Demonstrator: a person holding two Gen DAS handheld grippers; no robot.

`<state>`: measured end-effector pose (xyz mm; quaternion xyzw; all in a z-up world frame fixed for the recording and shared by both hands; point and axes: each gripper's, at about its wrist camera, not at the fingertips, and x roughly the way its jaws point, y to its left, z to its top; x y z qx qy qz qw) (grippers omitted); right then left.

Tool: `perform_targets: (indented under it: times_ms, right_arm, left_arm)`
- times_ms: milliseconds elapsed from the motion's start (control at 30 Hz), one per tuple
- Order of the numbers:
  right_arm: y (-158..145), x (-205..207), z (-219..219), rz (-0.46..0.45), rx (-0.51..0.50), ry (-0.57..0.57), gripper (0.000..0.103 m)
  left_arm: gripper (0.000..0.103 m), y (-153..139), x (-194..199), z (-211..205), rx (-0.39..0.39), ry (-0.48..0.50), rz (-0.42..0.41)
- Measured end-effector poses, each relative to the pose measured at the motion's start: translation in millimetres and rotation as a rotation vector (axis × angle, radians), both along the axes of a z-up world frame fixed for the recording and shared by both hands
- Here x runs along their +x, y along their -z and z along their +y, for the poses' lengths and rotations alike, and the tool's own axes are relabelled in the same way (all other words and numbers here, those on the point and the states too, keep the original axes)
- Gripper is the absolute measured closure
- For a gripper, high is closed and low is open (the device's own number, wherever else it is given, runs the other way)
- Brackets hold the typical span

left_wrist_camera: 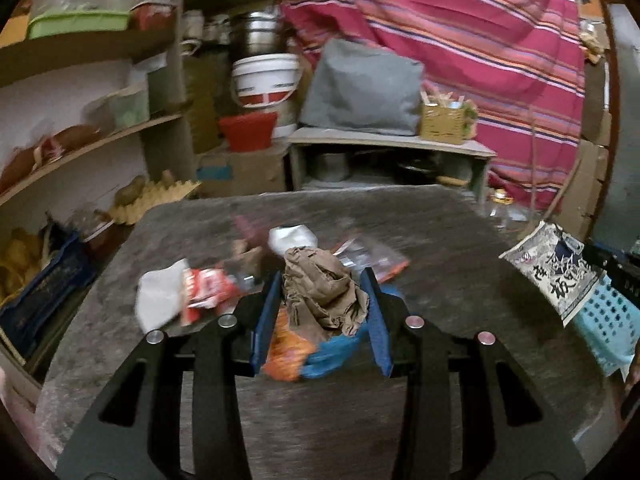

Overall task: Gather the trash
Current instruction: 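Grasp the brown paper with the left tool while the right grasps the printed snack bag, then carry both items over the blue basket and open both tools to drop them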

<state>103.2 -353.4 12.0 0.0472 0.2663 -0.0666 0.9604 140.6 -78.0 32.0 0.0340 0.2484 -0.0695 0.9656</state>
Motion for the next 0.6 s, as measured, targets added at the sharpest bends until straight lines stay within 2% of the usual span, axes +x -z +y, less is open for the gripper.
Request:
perform_targets:
  times_ms: [267, 467, 600]
  right_arm:
    - [4.5, -45.1, -70.4, -0.011, 0.015, 0.127, 0.090]
    - [17.9, -65.9, -119.6, 0.024, 0.020, 0.205, 0.090]
    - [21.5, -83.1, -148.5, 0.019, 0.044, 0.270, 0.090]
  left_arm:
    - [0.064, -7.3, 0.6, -74.6, -0.024, 0.114, -0.016]
    - [0.064, -2.4, -0.9, -134.2, -0.053, 0.226, -0.008]
    - [0.064, 4.9, -6.4, -187.6, -0.039, 0.314, -0.004]
